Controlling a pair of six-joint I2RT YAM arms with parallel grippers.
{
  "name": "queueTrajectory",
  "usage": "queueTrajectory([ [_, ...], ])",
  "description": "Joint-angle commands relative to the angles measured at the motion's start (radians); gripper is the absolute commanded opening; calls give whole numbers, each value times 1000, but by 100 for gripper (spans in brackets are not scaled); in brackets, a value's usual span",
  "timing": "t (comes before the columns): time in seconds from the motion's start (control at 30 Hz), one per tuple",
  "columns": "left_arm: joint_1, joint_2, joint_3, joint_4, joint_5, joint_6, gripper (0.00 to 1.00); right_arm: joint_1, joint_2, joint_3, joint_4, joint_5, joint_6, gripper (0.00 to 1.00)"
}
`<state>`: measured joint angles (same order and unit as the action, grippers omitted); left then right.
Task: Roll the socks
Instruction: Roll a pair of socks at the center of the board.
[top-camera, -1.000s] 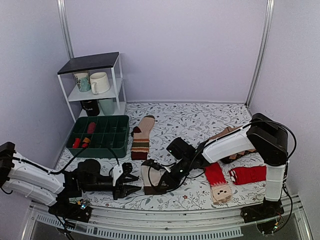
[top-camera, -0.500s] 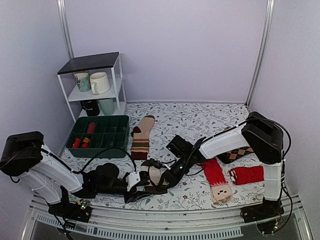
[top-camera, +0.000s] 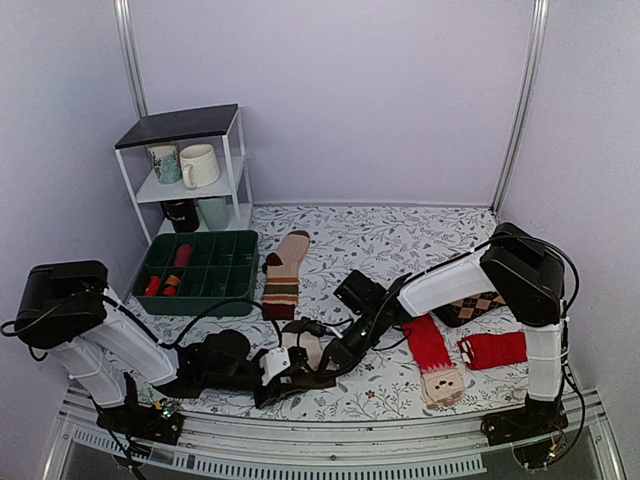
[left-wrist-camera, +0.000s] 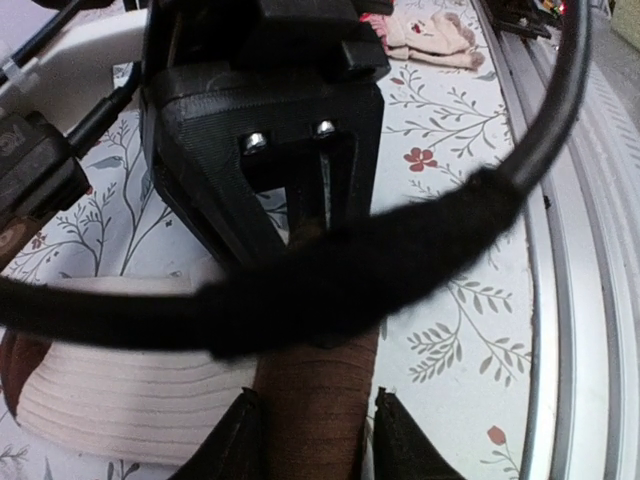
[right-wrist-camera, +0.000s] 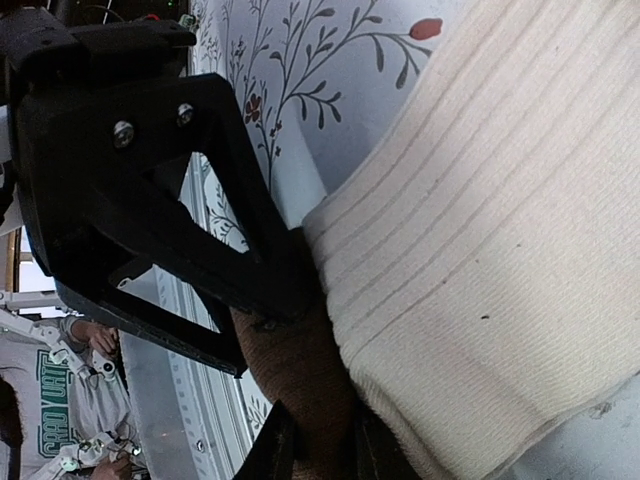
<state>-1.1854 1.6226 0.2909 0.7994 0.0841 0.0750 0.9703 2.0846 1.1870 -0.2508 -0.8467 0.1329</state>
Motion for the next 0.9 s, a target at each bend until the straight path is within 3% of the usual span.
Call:
queueTrajectory([
  [0.0, -19, 31, 18, -7, 18, -22, 35, -3, 89, -49, -171, 131, 9, 13],
  [0.1, -20, 39, 15, -11, 17, -36, 32, -3, 96, -46, -171, 126, 11, 14],
  [0.5, -33, 92, 56, -63, -2, -63, 36, -4, 107, -39, -161, 113, 14, 14],
  [0.7, -33, 82, 42, -84, -10, -89, 0, -5, 107, -49, -144, 98, 14, 16],
  [0.87, -31, 59, 23, -88, -21, -130, 0, -6, 69, -60, -86, 95, 15, 27],
])
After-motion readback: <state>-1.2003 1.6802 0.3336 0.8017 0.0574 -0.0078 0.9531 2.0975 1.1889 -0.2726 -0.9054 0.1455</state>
